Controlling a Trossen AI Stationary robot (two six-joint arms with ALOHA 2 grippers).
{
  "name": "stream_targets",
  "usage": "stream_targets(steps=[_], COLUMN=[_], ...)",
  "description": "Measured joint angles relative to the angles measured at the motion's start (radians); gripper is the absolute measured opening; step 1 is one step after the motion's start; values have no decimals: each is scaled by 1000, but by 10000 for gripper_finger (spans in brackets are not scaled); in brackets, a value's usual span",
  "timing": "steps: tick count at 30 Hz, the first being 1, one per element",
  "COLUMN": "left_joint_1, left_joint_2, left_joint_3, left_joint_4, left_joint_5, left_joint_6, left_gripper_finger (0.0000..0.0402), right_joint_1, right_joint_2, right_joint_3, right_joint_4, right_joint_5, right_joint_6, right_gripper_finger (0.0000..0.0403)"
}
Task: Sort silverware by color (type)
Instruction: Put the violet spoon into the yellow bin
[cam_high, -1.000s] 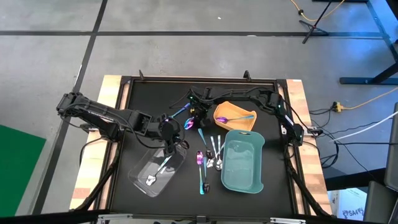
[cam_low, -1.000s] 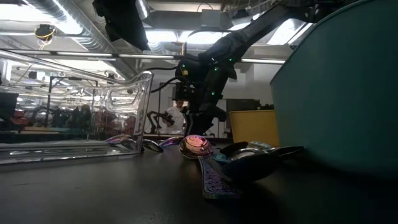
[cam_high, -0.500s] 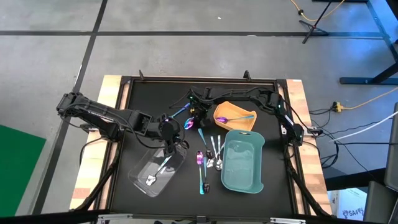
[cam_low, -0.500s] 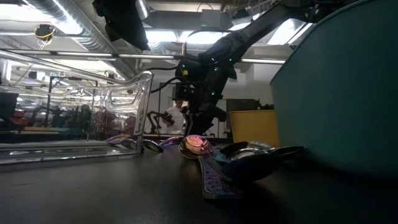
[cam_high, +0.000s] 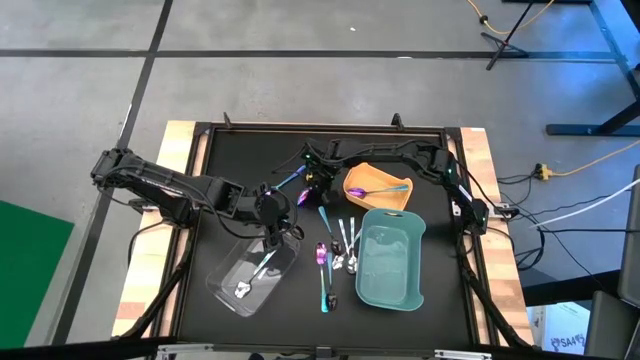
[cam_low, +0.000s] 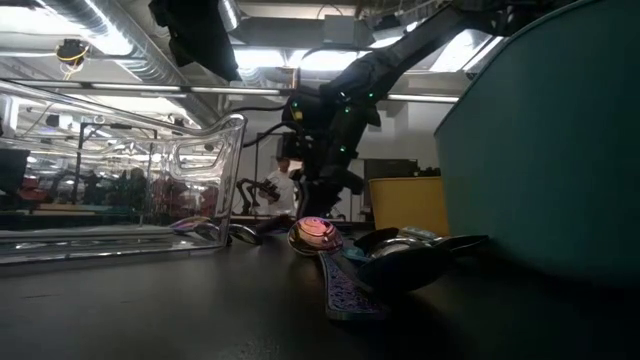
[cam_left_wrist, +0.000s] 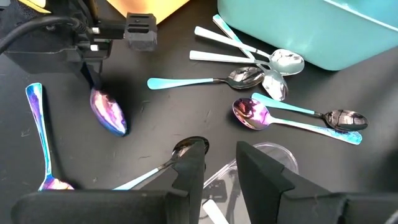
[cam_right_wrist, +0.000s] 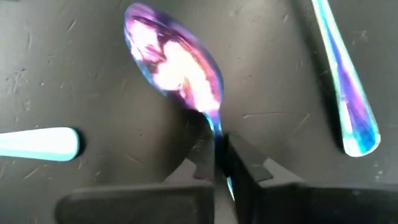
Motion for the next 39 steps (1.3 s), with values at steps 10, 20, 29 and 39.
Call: stream_targets(steps=[10,20,29,39], left_joint_1=[0,0,0,0], left_joint_2=[0,0,0,0], left_joint_3=[0,0,0,0], left_joint_4=[0,0,0,0], left_joint_5=[0,0,0,0], left_joint_6=[0,0,8,11], left_gripper_finger=[87,87,87,87], right_joint_1=[0,-1,-1,-1], right_joint_2=[5,4,4,-53], right_joint_3=[66,291,506,614], right_joint_4=[-98,-291,-506,-683], right_joint_5=[51,43,46,114], right_joint_6=[5,5,4,12], right_gripper_finger=[5,1,0,0])
